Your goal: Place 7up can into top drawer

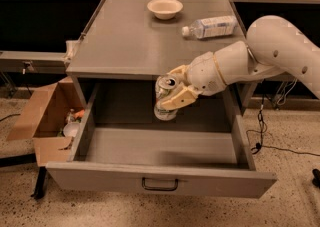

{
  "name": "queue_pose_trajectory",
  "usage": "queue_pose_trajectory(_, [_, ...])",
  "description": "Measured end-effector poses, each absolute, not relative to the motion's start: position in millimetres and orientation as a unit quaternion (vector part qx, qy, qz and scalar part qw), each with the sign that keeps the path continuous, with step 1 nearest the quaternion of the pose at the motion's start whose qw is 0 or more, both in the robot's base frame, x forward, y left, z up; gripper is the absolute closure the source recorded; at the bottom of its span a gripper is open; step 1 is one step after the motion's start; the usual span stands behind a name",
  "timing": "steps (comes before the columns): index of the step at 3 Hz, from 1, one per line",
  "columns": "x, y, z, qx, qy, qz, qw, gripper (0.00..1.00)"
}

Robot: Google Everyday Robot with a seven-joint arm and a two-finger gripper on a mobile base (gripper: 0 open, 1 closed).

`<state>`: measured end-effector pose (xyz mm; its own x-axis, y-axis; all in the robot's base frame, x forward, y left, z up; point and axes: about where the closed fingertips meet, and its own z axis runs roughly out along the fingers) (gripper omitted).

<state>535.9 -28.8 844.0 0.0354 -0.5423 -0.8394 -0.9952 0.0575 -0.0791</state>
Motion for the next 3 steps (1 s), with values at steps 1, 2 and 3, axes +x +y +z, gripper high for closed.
queue_pose_trajectory(1, [535.9,-28.7,844.0,-0.616,0.624,0.304,0.373,1.00])
queue_pose_trajectory(2, [537.1,-33.4,813.1,-0.601,0.636,0.307,0.375,1.00])
queue_pose_trajectory(3, [537.8,-42.7,753.8,-0.580,0.655,0.310,0.371,1.00])
